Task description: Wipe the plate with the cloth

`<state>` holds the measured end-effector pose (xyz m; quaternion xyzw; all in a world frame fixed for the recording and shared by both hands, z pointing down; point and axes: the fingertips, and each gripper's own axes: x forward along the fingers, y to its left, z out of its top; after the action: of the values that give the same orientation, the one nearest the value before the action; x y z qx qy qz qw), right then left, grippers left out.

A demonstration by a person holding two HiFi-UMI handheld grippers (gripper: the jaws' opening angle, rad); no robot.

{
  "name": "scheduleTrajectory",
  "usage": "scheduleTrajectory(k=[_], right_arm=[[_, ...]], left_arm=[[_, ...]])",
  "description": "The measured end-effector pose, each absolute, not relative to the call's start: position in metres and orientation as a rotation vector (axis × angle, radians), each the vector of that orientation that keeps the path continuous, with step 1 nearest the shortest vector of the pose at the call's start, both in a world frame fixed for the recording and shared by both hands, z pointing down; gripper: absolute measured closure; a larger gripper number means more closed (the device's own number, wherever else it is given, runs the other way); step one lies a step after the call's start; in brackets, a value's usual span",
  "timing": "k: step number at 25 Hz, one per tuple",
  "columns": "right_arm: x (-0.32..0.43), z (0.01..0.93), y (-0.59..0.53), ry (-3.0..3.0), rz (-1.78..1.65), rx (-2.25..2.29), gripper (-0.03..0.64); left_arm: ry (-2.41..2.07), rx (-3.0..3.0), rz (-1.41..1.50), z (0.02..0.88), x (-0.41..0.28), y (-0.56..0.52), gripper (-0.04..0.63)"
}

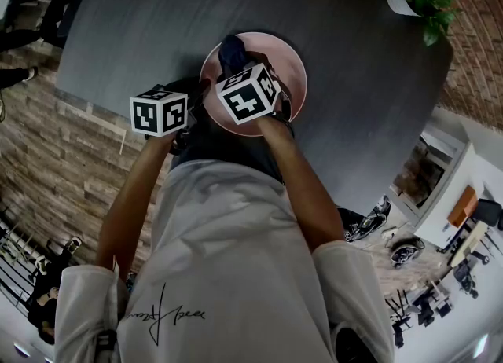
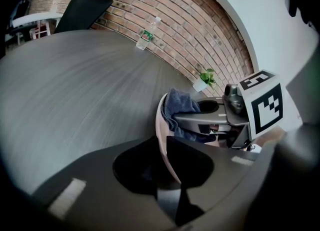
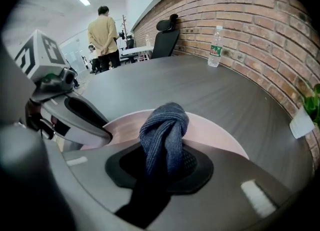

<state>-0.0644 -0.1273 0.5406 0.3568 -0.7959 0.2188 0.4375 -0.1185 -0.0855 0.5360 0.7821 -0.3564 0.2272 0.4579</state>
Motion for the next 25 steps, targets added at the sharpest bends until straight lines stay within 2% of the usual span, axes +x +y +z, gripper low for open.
scheduleTrajectory(k=[25], right_arm=[[-0.096, 0.541, -0.100, -2.061, 0.535, 0.719, 0.511]], left_arm=[[-0.857, 1.872, 0.493, 0.540, -0.118, -0.081, 0.517]])
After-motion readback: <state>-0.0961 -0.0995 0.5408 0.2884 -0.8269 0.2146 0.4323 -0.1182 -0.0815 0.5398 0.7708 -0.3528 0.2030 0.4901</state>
